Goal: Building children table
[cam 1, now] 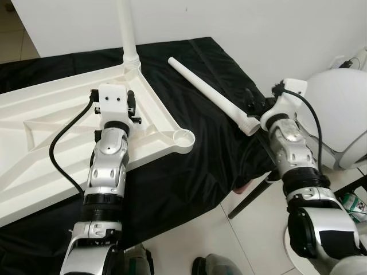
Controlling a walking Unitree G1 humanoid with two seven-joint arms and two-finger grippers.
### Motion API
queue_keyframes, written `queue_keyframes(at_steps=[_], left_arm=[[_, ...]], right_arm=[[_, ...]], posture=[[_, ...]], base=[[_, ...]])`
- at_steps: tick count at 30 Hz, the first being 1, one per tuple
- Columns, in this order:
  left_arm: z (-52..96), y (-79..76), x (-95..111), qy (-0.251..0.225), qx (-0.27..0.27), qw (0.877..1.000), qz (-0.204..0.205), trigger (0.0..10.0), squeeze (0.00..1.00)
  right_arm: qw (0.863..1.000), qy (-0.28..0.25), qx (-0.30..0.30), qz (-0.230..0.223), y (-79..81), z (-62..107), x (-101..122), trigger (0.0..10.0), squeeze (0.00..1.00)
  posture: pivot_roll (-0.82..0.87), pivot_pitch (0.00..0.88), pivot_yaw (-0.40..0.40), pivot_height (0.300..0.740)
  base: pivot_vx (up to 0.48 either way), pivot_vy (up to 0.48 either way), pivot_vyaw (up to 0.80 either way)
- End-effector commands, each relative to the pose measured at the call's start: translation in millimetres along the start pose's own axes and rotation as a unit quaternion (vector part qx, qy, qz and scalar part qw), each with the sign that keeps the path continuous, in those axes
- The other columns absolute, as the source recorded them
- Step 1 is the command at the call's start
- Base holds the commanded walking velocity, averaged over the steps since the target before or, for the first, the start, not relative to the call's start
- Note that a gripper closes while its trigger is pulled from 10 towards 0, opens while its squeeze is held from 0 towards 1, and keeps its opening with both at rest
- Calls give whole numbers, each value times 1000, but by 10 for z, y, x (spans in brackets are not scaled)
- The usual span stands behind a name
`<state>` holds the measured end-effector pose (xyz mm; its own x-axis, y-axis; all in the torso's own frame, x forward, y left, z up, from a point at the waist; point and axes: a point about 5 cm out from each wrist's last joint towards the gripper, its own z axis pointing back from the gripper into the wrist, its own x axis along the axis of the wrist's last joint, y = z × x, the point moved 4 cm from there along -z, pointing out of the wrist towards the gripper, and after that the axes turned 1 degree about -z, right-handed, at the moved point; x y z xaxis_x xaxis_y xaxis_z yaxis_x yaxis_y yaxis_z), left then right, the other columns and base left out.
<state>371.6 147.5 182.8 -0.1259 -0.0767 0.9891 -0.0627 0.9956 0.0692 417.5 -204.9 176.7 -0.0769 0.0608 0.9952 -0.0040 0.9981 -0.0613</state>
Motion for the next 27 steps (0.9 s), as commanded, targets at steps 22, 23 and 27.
queue_keyframes(at_steps=[22,23,27], left_arm=[[340,-161,10,35,-59,998,-5,10000,0],[349,-172,14,36,-63,997,-5,10000,0],[362,-186,22,39,-68,997,-3,10000,0]], right_arm=[[983,145,90,-70,58,46,-427,10000,0],[982,151,90,-76,42,49,-451,10000,0],[980,155,94,-77,30,50,-466,10000,0]], posture=[[-26,121,0,740],[-26,130,4,740],[-26,132,6,740]], base=[[0,0,0],[0,0,0],[0,0,0]])
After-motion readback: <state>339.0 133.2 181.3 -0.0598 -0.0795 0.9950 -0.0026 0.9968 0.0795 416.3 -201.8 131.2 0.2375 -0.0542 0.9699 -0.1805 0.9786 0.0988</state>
